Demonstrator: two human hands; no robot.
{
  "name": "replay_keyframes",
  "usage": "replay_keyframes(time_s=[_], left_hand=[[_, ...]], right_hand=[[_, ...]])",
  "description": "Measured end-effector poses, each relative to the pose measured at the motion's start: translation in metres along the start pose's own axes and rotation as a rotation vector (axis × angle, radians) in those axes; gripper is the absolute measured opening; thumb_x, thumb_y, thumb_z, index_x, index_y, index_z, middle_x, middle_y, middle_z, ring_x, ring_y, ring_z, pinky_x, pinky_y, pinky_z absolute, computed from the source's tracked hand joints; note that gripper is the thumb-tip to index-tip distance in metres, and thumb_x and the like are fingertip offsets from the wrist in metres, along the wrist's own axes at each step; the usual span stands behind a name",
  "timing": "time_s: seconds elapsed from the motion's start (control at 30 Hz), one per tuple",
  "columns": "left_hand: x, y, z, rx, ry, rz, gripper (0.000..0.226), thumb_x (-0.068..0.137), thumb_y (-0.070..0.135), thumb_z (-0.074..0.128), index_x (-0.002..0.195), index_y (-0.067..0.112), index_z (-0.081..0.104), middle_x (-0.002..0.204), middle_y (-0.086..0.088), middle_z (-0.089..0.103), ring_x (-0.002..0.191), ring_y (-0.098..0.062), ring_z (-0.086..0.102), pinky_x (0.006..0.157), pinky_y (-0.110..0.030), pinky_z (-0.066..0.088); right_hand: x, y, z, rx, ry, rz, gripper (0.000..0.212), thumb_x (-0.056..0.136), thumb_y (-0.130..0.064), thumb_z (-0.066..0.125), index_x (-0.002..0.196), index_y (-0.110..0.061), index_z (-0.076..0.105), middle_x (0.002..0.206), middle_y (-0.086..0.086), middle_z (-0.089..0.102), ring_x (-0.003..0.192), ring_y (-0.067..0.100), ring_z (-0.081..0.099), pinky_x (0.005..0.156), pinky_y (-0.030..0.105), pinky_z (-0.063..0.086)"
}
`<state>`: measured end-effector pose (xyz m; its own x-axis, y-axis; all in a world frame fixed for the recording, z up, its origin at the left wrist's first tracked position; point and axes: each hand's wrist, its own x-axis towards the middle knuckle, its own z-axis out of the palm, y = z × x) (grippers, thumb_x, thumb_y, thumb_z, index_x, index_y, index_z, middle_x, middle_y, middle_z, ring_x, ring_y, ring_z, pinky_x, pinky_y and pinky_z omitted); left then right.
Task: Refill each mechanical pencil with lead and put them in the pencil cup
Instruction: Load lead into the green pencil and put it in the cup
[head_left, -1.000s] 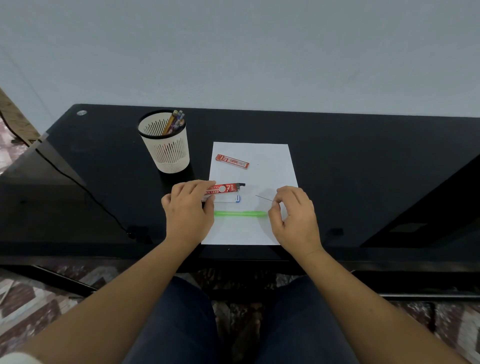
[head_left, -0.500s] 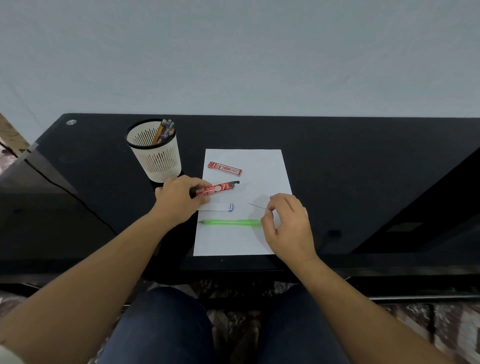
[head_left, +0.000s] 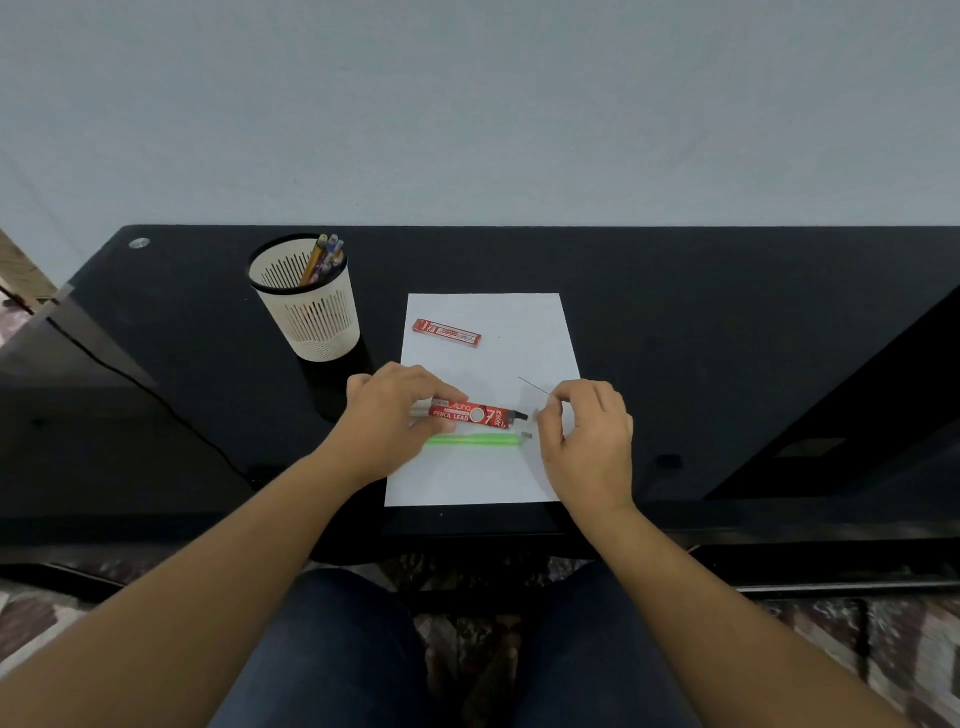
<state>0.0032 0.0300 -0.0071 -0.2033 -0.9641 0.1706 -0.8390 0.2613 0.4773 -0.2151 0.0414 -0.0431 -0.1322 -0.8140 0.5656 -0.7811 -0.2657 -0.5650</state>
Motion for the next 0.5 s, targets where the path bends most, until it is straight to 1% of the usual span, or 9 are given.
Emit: replay_keyframes(time_s=[0.07,0.17,0.23,0.3,0.4,0.5], left_hand=[[-0.005,-0.001,0.005,-0.022,0.016,0.044,0.029,0.083,0.031,0.073,0.109,0.043,0.067,0.110,0.019,0.063,0.111,-0.004,0.049,0.096,-0.033,0.021],[-0.011,0.000,0.009,-0.051,0.034,0.080,0.029,0.083,0.028,0.074,0.109,0.040,0.068,0.107,0.018,0.063,0.107,-0.004,0.054,0.094,-0.036,0.025],[-0.013,0.001,0.010,-0.067,0.039,0.082,0.029,0.083,0.028,0.074,0.109,0.039,0.069,0.107,0.018,0.063,0.105,-0.004,0.055,0.094,-0.038,0.027],[-0.015,0.003,0.011,-0.061,0.032,0.059,0.029,0.084,0.030,0.073,0.111,0.039,0.068,0.106,0.019,0.062,0.102,-0.003,0.055,0.094,-0.038,0.026],[-0.017,0.007,0.012,-0.032,0.018,0.025,0.030,0.085,0.035,0.071,0.114,0.041,0.066,0.100,0.020,0.058,0.095,-0.003,0.055,0.094,-0.037,0.025],[-0.018,0.010,0.011,-0.022,0.003,-0.002,0.029,0.086,0.037,0.069,0.115,0.041,0.065,0.098,0.018,0.057,0.095,-0.003,0.054,0.094,-0.036,0.022]], right_hand=[[0.001,0.000,0.001,0.003,-0.022,-0.014,0.005,0.086,-0.019,0.056,0.085,-0.017,0.061,0.088,-0.003,0.060,0.082,0.012,0.051,0.074,0.028,0.039],[0.001,-0.002,0.001,0.014,-0.051,-0.053,0.020,0.087,-0.028,0.044,0.085,-0.017,0.061,0.089,-0.004,0.060,0.083,0.011,0.051,0.075,0.028,0.039],[0.000,-0.002,0.001,0.014,-0.057,-0.077,0.022,0.087,-0.029,0.043,0.085,-0.017,0.061,0.089,-0.003,0.061,0.084,0.012,0.052,0.075,0.029,0.040],[0.000,-0.001,0.000,0.000,-0.057,-0.098,0.021,0.087,-0.028,0.044,0.085,-0.017,0.061,0.088,-0.003,0.061,0.084,0.013,0.052,0.074,0.031,0.040],[0.000,-0.002,0.001,-0.032,-0.048,-0.106,0.010,0.086,-0.021,0.053,0.084,-0.016,0.061,0.087,-0.002,0.060,0.083,0.014,0.053,0.073,0.032,0.040],[0.000,-0.003,0.001,-0.063,-0.038,-0.091,0.002,0.084,-0.015,0.058,0.083,-0.016,0.060,0.086,-0.002,0.059,0.081,0.014,0.051,0.071,0.032,0.040]])
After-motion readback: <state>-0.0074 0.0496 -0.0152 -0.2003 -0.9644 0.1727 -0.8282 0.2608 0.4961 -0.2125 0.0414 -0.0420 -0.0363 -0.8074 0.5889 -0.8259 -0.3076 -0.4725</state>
